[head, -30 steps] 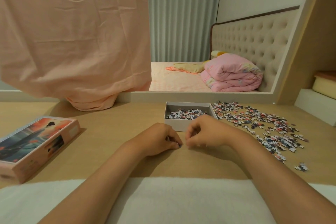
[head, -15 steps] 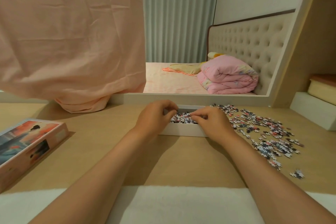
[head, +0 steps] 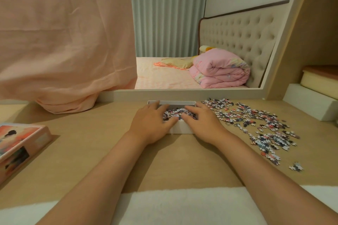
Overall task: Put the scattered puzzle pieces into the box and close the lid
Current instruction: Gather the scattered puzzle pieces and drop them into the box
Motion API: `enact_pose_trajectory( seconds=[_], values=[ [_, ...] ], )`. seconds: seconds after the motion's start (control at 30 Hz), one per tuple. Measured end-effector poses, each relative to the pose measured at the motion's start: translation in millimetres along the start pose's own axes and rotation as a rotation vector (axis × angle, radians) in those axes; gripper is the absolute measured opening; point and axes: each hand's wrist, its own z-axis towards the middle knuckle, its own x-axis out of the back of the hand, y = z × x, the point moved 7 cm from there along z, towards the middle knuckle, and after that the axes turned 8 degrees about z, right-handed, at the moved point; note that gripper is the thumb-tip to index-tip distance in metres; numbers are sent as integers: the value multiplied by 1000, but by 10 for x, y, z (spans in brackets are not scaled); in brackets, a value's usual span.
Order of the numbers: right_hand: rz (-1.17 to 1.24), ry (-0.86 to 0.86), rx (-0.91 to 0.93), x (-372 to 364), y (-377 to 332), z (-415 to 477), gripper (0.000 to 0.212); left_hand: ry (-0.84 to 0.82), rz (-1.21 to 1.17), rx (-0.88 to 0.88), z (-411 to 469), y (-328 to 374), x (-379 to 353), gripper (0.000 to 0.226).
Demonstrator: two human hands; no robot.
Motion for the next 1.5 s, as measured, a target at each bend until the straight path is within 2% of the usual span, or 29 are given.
enact_pose_trajectory(
  seconds=[0.17,0.3,0.43,0.5,0.6,0.7,0.83,0.97,1.03,1.2,1.3,1.4,1.5],
  values=[
    [-25,-172,26,-198,-131,-73,59,30,69,110,-33,-130,11,82],
    [-6,-191,23,-125,-154,-138,64,84,91,120,-51,-128,64,84],
    [-37,-153,-6,137,-140,-289,64,225,15,22,-82,83,282,71],
    [-107,-141,-52,341,-14,-384,63,237,-54,-51,-106,310,350,62],
    [-302,-93,-160,716,305,-548,62,159,-116,-199,-128,814,348,59],
    [-465,-76,-300,1012,634,-762,65,47,-91,-338,-107,1356,231,65],
    [-565,-68,-453,1267,979,-1040,74,-141,-107,-435,-98,1951,-15,72],
    [-575,-97,-558,1325,1263,-1161,82,-253,-67,-486,-124,2243,-212,72],
    [-574,-108,-537,1280,1293,-1091,81,-256,-73,-469,-88,2257,-290,72],
    [-435,-126,-311,1055,1173,-723,71,-197,-107,-335,94,2048,-435,61],
    [-204,-108,-202,982,1075,-537,63,-209,-147,-238,286,1881,-548,60],
    [34,-16,-132,1093,1047,-420,47,-252,-177,-127,481,1756,-679,72],
    [-93,105,-111,1364,1205,-334,40,-302,-180,-36,603,1720,-764,80]
  ],
)
